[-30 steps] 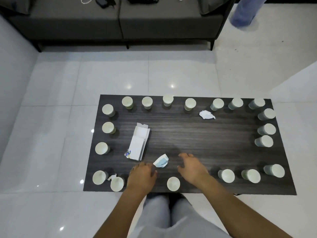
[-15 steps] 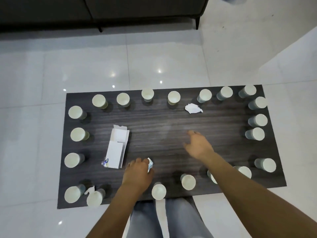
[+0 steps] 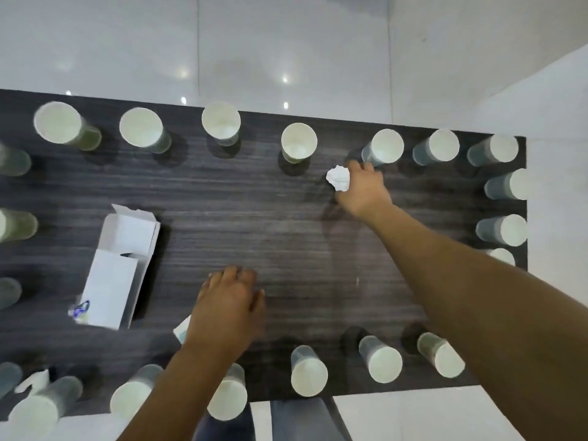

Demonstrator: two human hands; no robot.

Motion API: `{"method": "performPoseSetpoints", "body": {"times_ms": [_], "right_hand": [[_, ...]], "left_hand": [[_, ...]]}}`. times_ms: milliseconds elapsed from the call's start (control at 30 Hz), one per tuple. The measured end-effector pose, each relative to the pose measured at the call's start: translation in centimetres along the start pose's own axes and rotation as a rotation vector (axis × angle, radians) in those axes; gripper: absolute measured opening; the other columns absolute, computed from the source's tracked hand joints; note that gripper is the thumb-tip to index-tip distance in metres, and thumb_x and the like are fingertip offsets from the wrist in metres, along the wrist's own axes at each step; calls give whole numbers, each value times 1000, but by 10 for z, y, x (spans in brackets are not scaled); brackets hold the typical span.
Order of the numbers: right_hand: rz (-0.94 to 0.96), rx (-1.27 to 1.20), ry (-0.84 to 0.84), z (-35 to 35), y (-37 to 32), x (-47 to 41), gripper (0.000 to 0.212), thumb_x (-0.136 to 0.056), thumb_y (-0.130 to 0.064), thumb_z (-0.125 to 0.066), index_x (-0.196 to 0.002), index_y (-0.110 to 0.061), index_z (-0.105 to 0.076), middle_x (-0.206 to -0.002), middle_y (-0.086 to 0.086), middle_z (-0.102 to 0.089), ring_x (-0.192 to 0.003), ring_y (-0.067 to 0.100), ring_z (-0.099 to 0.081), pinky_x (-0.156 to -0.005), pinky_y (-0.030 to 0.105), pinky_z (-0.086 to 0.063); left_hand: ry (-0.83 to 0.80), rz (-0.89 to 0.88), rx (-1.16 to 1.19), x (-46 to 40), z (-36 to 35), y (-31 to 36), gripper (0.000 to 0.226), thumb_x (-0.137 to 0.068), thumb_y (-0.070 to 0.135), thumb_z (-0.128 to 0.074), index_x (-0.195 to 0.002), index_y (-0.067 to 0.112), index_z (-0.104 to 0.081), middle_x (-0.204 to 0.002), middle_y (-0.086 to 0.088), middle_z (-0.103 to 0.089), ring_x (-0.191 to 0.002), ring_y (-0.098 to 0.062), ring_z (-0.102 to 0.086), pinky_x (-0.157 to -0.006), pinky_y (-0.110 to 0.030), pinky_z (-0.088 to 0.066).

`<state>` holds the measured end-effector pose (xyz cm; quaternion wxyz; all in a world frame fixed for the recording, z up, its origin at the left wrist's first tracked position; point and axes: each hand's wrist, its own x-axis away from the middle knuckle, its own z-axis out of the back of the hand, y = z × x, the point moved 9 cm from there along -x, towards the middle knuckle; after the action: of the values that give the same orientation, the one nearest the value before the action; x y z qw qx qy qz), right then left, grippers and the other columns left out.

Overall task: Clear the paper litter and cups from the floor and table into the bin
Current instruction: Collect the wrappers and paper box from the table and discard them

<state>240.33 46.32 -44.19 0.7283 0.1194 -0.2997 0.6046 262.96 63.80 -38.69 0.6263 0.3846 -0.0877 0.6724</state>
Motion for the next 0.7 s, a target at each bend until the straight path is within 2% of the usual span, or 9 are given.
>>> {"method": "performPoseSetpoints", "body": {"times_ms": [200,333,467,600,700], "right_hand": [[24,88,-31,-27,2,-45,62,-85,-21,-65,-141,-20,-37,-143,11,-33,-132,39,-27,-101,50,-40],[14,82,72,-31,1,-42,55,-87,-17,-62,-138,-22,-42,-141,11,-33,-132,39,-26,-98,56,-41],[44,100,117,-40,-1,-22,49,-89,-7,-52,-136,-19,-47,-138,12,-38,-125,38,-32,-91,51,-45],[73,75,101,-55,-9,12,41,-91,-9,-52,-132,-15,-50,-135,13,-42,-121,37,-37,-84,46,-47],[127,74,79,-67,-26,40,37,-93,-13,-52,-129,-14,-51,-133,13,-43,-116,37,-41,-84,43,-46]], "left_hand": [[-18,47,21,-6,-19,-31,38,-97,38,-41,-131,22,-48,-137,1,-44,-127,-18,-39,-109,-32,-32],[-18,77,42,-1,-27,-50,38,-97,38,-42,-132,23,-47,-134,3,-47,-122,-18,-43,-107,-34,-36],[-36,100,48,3,-36,-58,37,-97,38,-41,-129,22,-49,-130,2,-50,-119,-18,-44,-106,-34,-37],[-19,89,66,13,-36,-59,33,-97,38,-41,-125,23,-50,-126,2,-52,-116,-18,-47,-105,-33,-38],[10,99,88,22,-31,-63,31,-97,36,-41,-124,23,-50,-127,2,-52,-117,-17,-46,-106,-32,-38]]}}
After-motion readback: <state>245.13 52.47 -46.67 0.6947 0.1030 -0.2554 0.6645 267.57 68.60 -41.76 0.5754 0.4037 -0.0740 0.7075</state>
